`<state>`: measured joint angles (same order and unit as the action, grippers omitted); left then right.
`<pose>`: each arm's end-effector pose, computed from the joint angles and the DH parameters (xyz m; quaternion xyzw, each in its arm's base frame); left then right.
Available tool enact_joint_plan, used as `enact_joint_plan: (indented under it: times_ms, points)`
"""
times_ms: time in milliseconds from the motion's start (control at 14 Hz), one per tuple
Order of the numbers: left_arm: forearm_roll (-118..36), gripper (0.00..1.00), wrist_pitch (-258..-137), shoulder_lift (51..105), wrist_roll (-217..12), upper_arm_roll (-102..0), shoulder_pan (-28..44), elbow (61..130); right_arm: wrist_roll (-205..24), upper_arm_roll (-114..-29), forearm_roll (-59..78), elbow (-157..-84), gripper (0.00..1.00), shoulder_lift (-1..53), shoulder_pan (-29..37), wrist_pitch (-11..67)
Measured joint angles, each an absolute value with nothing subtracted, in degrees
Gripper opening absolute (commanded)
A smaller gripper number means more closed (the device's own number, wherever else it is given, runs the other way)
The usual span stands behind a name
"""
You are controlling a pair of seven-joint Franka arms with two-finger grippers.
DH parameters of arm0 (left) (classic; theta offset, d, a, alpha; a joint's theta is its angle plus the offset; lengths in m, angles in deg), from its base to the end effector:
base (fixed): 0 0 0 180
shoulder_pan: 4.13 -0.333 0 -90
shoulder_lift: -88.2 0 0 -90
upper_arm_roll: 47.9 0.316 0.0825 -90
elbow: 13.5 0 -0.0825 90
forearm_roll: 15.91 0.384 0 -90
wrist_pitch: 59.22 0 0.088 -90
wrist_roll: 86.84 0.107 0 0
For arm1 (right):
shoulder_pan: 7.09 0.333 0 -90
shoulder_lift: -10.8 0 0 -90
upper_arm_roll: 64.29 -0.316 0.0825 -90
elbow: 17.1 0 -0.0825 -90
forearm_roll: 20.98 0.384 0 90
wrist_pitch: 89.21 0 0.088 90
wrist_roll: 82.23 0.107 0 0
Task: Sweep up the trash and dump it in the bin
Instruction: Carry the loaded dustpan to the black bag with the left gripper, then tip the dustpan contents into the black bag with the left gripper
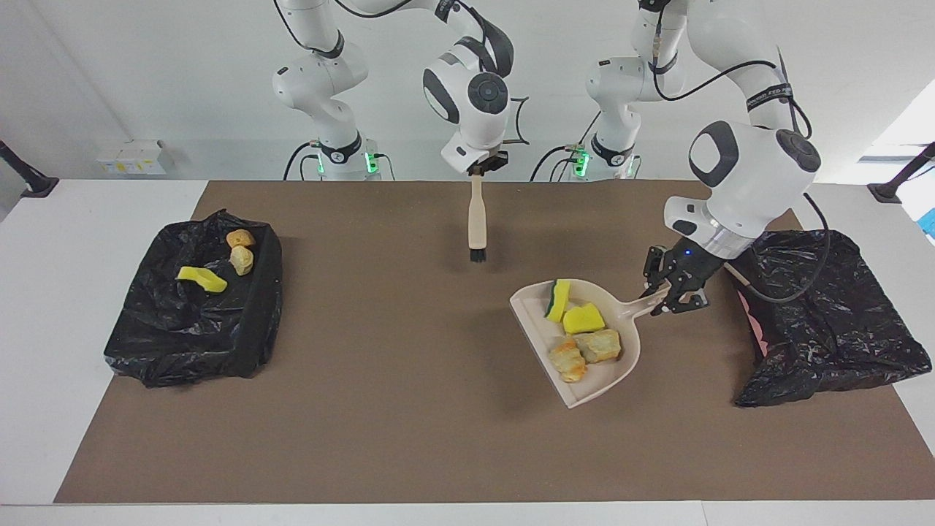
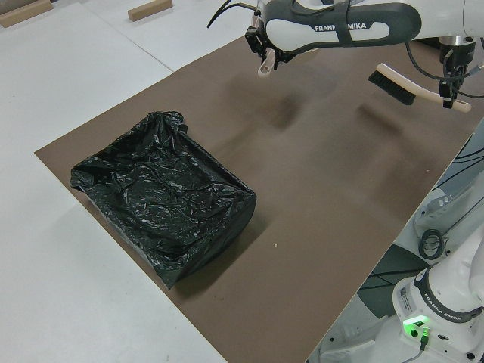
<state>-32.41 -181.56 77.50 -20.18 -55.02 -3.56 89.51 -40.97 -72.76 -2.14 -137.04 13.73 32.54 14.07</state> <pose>0.6214 -0.0920 0.4595 0.8268 -0.5401 0.1328 0.0834 0.3243 0.4013 0.3792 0.9737 -0.0055 -0.2278 0.0083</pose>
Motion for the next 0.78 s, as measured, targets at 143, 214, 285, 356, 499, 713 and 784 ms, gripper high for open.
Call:
enact_joint_plan:
  times_ms: [143, 214, 285, 356, 499, 713, 784]
  points:
    - [-32.4, 0.0, -181.3, 77.5, -26.1, -55.0, -4.3, 89.4, -41.0, -72.7, -1.7, -137.1, 0.0, 15.8, 33.0, 14.5]
    - [-32.4, 0.0, -181.3, 77.5, -29.0, -55.0, -4.7, 89.4, -41.1, -72.7, -1.6, -137.1, 0.0, 16.5, 33.1, 14.5]
    - [-32.4, 0.0, -181.2, 77.5, -31.4, -55.0, -5.2, 89.4, -41.1, -72.7, -1.4, -137.1, 0.0, 17.0, 33.3, 14.5]
    - [-32.3, 0.0, -181.1, 77.5, -33.0, -54.9, -5.7, 89.4, -41.1, -72.7, -1.1, -137.1, 0.0, 17.3, 33.7, 14.6]
    - [-31.1, 0.0, -181.1, 77.5, -35.2, -54.1, -6.6, 89.4, -41.2, -72.7, -0.9, -137.1, 0.0, 17.7, 35.1, 15.2]
    - [-30.1, 0.0, -179.2, 77.5, -35.8, -50.4, -7.5, 88.7, -41.8, -72.7, -1.0, -137.1, 0.0, 17.9, 35.9, 13.8]
    - [-29.5, 0.0, -177.9, 77.5, -35.8, -49.5, -8.2, 88.3, -42.1, -72.5, -1.1, -137.1, 0.0, 17.9, 35.9, 12.9]
